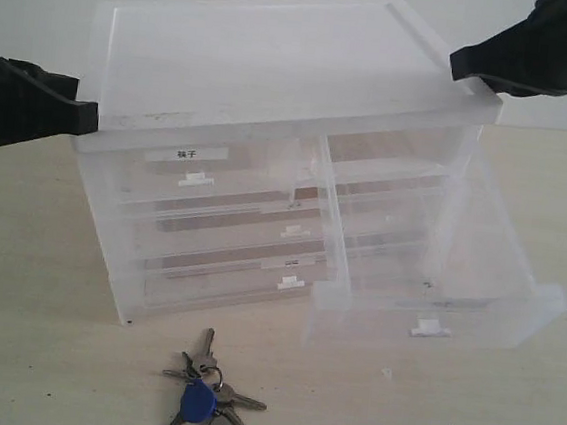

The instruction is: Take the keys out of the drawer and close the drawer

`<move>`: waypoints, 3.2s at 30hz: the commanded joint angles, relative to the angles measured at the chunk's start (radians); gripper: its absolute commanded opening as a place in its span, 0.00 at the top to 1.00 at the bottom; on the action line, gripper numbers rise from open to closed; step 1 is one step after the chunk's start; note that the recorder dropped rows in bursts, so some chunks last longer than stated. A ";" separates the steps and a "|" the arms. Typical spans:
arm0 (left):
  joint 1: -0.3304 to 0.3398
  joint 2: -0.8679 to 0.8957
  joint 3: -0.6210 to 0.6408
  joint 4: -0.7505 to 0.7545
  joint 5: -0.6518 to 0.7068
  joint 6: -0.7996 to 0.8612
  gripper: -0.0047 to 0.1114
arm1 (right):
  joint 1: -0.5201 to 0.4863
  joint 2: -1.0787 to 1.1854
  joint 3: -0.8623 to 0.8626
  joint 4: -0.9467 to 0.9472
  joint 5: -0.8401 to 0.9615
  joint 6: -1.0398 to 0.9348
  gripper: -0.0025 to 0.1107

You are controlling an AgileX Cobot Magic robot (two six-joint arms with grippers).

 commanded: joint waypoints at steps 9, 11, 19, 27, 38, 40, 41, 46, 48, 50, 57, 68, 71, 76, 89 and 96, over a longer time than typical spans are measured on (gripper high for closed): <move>0.108 0.000 -0.004 0.126 -0.222 -0.080 0.92 | 0.232 -0.054 -0.002 0.065 0.141 0.046 0.98; 0.108 0.000 -0.004 0.148 -0.227 -0.079 0.92 | 0.233 -0.068 -0.002 0.055 0.130 0.046 0.98; 0.108 -0.068 -0.002 0.512 -0.315 -0.306 0.92 | 0.231 -0.123 -0.002 -0.096 0.093 0.137 0.98; 0.108 -0.374 0.072 0.900 -0.524 -0.477 0.92 | 0.231 -0.125 -0.002 -0.121 0.073 0.139 0.98; 0.108 -0.154 0.087 0.388 -0.133 -0.292 0.92 | 0.004 -0.154 0.020 -0.546 0.091 0.581 0.98; 0.131 -0.034 0.068 0.359 -0.142 -0.292 0.92 | -0.016 -0.118 0.039 -0.537 0.091 0.562 0.98; 0.140 0.022 0.061 0.359 -0.172 -0.294 0.92 | -0.019 -0.099 0.044 -0.516 0.084 0.549 0.98; 0.171 0.156 0.057 0.371 -0.376 -0.332 0.92 | -0.019 -0.042 0.044 -0.292 0.029 0.380 0.98; 0.177 0.154 0.048 0.383 -0.380 -0.339 0.92 | -0.019 -0.031 0.044 -0.200 0.020 0.329 0.98; 0.188 0.145 0.028 0.409 -0.380 -0.356 0.92 | -0.019 -0.024 0.044 -0.128 0.028 0.297 0.98; 0.198 0.143 -0.058 0.575 -0.368 -0.498 0.92 | 0.077 -0.024 0.044 -0.066 0.056 0.260 0.98; 0.198 0.145 -0.103 0.601 -0.366 -0.505 0.92 | 0.207 -0.024 0.044 -0.089 0.031 0.258 0.98; 0.198 0.145 -0.103 0.608 -0.368 -0.505 0.92 | 0.209 -0.024 0.044 -0.091 0.035 0.266 0.98; 0.203 0.140 -0.103 0.600 -0.355 -0.389 0.92 | 0.209 -0.053 0.044 -0.093 0.040 0.266 0.98; 0.311 -0.126 -0.036 0.540 -0.335 -0.399 0.92 | 0.209 -0.258 0.044 -0.423 0.027 0.476 0.98; 0.311 -0.194 -0.011 1.056 -0.731 -0.771 0.92 | 0.211 -0.300 0.044 -0.196 0.003 0.289 0.98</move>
